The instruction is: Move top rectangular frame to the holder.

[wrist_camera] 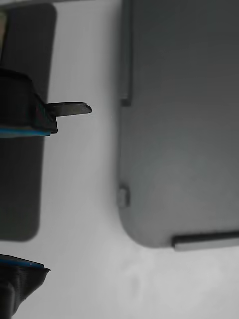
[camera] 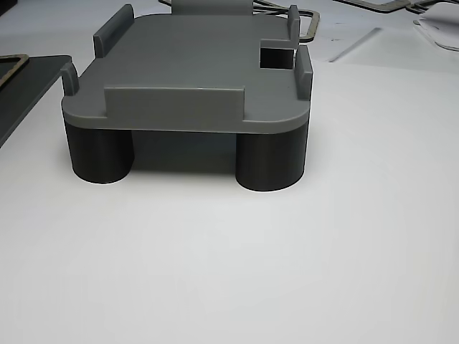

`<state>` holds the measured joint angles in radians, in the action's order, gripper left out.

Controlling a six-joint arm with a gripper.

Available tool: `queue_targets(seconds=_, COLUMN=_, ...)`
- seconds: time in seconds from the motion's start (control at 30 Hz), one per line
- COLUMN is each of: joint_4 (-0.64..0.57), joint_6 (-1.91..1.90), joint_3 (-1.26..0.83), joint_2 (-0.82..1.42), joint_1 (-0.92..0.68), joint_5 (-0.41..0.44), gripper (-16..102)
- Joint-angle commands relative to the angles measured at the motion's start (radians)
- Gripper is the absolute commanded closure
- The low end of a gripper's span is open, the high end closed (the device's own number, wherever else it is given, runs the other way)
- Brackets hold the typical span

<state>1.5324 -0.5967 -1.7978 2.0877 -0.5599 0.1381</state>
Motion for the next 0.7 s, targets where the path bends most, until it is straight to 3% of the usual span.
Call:
queue_targets(seconds=0.0, joint_4=0.009, joint_6=-0.106, joint_3=0.000, joint_2=0.008, joint_1=-0.095, joint_5=-0.021, gripper=-14)
queue_targets(seconds=0.2, joint_4=0.075, joint_6=-0.364, joint_3=0.006, joint_2=-0.075, joint_1=-0.342, joint_5=0.038, gripper=-14)
queue_targets(seconds=0.67, joint_4=0.014, joint_6=-0.672, joint_3=-0.087, joint_2=-0.210, joint_1=-0.641, joint_5=0.054, gripper=-14)
